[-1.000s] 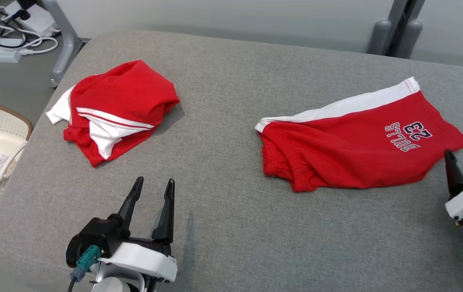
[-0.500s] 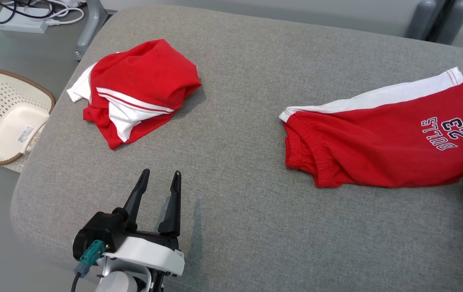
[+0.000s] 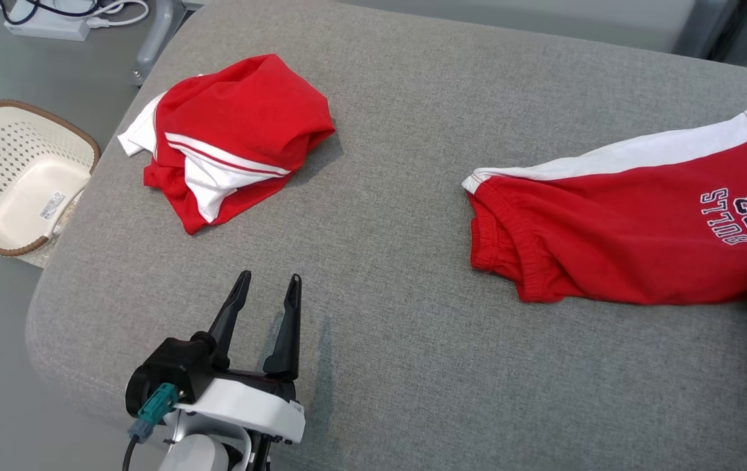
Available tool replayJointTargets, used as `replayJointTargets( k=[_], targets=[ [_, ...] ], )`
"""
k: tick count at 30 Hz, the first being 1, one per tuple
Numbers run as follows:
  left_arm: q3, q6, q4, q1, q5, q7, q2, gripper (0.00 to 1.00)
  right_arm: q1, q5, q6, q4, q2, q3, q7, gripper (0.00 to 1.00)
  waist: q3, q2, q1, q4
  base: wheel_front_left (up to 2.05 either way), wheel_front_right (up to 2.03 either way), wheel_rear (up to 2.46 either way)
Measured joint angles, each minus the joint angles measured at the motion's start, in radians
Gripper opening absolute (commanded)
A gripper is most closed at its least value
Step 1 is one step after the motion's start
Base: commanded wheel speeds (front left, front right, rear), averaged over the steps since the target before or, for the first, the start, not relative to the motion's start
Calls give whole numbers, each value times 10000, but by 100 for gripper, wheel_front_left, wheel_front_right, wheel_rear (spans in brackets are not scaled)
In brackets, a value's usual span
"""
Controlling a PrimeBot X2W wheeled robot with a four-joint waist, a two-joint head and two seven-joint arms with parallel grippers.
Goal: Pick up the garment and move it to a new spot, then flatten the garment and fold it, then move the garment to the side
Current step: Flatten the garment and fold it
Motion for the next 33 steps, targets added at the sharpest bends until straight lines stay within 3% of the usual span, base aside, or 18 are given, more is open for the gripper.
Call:
replayJointTargets(
  k=[11, 22, 33],
  targets=[
    [194, -105, 109, 42, 125, 0, 2, 100, 768, 865, 4, -105, 278, -19, -1078, 0, -552, 0, 0, -602, 0, 0, 0],
    [324, -148, 151, 488, 178, 0, 0, 100, 2867, 1870, 0, -380, 161, -596, -1699, 0, -1353, 0, 0, -1559, 0, 0, 0],
    [368, -278, 376, 642, 278, 0, 2, 100, 2728, 1743, 0, -1106, 477, -280, -1900, 0, -1736, 0, 0, -1987, 0, 0, 0]
  ],
)
